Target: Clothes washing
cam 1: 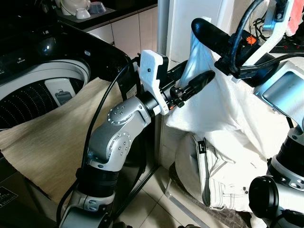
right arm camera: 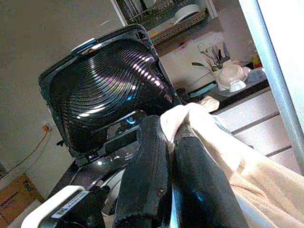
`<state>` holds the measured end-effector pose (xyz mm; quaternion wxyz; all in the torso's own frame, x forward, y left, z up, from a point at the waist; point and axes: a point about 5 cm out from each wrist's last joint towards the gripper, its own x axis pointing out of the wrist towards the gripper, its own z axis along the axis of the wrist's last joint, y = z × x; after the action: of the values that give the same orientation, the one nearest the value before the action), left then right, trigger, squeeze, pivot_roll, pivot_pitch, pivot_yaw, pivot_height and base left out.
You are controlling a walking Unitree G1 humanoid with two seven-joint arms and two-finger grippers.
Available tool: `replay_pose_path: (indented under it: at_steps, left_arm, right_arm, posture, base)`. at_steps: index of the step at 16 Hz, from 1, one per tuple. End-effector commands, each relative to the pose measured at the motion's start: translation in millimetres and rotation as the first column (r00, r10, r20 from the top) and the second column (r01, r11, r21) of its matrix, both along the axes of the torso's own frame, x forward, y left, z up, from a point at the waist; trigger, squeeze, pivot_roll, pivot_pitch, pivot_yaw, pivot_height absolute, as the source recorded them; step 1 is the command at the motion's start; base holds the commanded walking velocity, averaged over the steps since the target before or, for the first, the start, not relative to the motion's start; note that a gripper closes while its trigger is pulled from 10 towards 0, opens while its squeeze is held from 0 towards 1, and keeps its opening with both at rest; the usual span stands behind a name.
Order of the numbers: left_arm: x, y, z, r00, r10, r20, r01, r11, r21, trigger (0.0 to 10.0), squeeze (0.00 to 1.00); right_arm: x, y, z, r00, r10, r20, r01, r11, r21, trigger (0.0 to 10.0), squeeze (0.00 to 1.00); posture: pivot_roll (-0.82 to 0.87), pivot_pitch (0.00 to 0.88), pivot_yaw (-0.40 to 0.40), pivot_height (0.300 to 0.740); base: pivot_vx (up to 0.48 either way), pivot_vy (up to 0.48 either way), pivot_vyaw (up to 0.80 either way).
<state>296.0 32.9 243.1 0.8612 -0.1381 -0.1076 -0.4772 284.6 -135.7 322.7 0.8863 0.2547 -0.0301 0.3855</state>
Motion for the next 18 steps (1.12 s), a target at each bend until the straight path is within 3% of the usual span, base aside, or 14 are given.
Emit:
replay_pose_path:
  at_steps: [1, 6, 9, 17, 18]
  left_arm:
    - [2.2, -0.5, -1, 1.000, 0.006, -0.001, -0.006, 1.000, 0.011, 0.0, 0.00]
    - [7.9, 5.3, -3, 1.000, 0.028, 0.002, -0.028, 0.999, 0.017, 0.0, 0.00]
    - [15.3, 10.4, -5, 0.996, 0.093, -0.010, -0.092, 0.995, 0.028, 0.0, 0.00]
    - [16.2, 15.9, -7, 0.993, 0.118, -0.023, -0.117, 0.993, 0.022, 0.0, 0.00]
    - [17.6, 17.5, -6, 0.991, 0.132, -0.023, -0.131, 0.991, 0.015, 0.0, 0.00]
  right_arm:
    - [-3.8, 2.0, 9, 0.999, 0.014, 0.044, -0.014, 1.000, 0.007, 0.0, 0.00]
    - [-5.3, 2.7, 12, 0.999, -0.003, 0.053, 0.002, 1.000, 0.010, 0.0, 0.00]
    - [-5.2, 2.7, 13, 0.998, -0.014, 0.060, 0.014, 1.000, 0.006, 0.0, 0.00]
    - [-5.9, 3.1, 10, 0.999, -0.011, 0.051, 0.011, 1.000, 0.011, 0.0, 0.00]
    - [-6.8, 2.9, 11, 0.998, -0.004, 0.062, 0.003, 1.000, 0.013, 3.9, 0.00]
  posture:
    - [-0.12, 0.000, 0.039, 0.740]
    - [-0.14, 0.000, 0.061, 0.740]
    - [-0.13, 0.000, 0.070, 0.740]
    - [-0.12, 0.000, 0.058, 0.740]
    - [-0.12, 0.000, 0.059, 0.740]
  base:
    - [0.000, 0.000, 0.00]
    - [0.000, 0.000, 0.00]
    - [0.000, 0.000, 0.00]
    - [0.000, 0.000, 0.00]
    - [0.000, 0.000, 0.00]
